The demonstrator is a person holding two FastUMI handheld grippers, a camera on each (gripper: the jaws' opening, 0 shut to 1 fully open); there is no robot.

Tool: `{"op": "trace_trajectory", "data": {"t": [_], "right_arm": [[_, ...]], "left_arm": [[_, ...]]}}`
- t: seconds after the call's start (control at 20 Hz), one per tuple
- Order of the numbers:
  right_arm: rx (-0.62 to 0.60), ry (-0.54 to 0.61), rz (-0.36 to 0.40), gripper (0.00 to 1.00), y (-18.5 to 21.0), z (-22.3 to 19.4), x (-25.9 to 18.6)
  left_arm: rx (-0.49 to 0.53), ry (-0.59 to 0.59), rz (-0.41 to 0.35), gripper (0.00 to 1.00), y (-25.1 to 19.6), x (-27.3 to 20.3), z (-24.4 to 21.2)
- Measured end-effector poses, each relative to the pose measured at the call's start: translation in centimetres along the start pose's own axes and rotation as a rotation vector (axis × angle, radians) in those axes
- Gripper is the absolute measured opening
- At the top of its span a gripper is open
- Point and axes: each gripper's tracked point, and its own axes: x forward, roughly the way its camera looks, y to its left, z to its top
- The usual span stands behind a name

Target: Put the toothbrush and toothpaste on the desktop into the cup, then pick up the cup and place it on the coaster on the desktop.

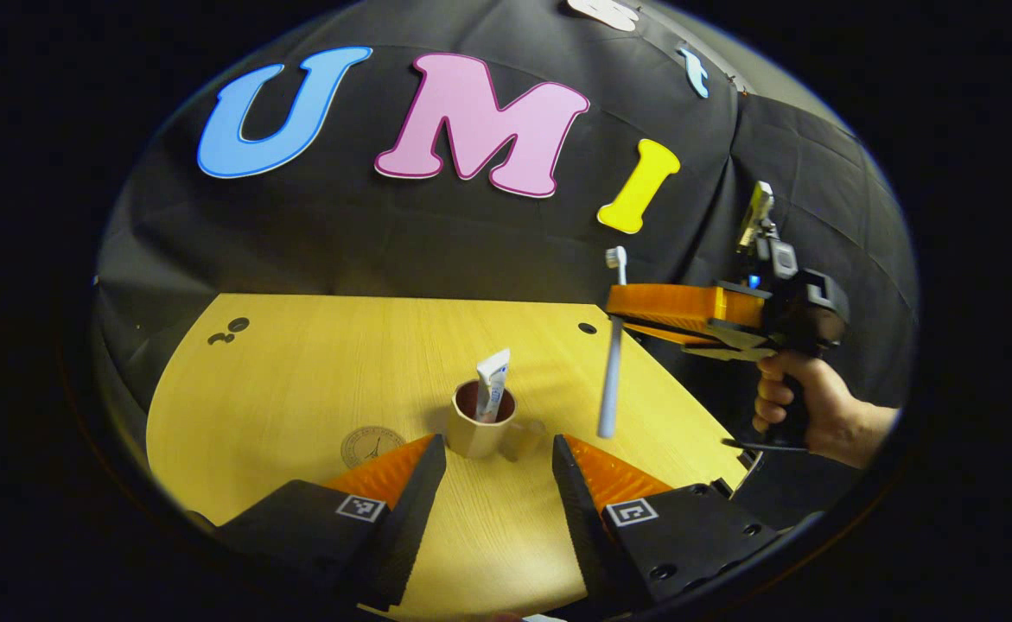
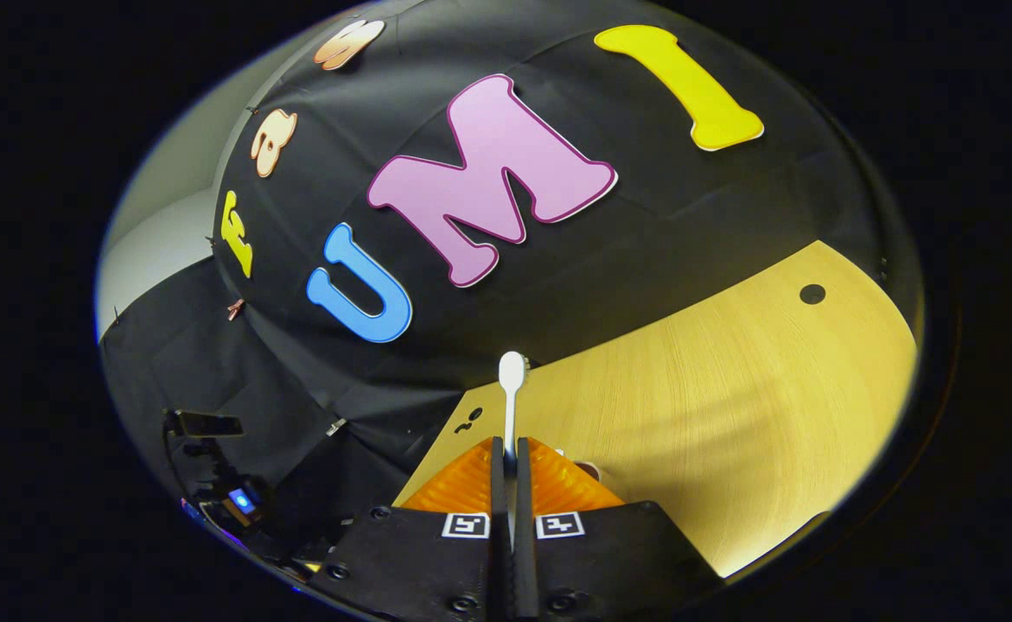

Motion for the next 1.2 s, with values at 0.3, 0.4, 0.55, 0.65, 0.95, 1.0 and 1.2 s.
{"op": "trace_trajectory", "data": {"t": [0.3,0.4,0.55,0.65,0.95,1.0,1.2], "right_arm": [[-0.031,-0.033,-0.016,0.04,-2.8,1.4,5.0],[-0.057,-0.038,-0.020,0.05,-3.5,1.5,6.5],[-0.086,-0.038,-0.030,0.05,-4.8,1.2,8.7],[-0.106,-0.038,-0.036,0.04,-5.6,1.1,9.7],[-0.107,-0.054,-0.040,0.05,-7.4,1.0,12.2],[-0.101,-0.056,-0.035,0.05,-7.3,0.8,12.8],[-0.097,-0.047,-0.004,0.05,-6.3,-0.4,14.4]], "left_arm": [[-0.064,-0.001,0.091,0.78,2.2,-2.8,-1.3],[-0.093,0.008,0.120,0.78,2.9,-3.2,-2.0],[-0.109,0.031,0.160,0.77,3.8,-4.1,-3.5],[-0.108,0.050,0.190,0.78,4.4,-4.7,-4.4],[-0.140,0.073,0.247,0.78,5.1,-5.2,-6.1],[-0.144,0.076,0.254,0.78,5.2,-5.1,-6.4],[-0.156,0.077,0.284,0.78,5.6,-5.4,-6.8]]}}
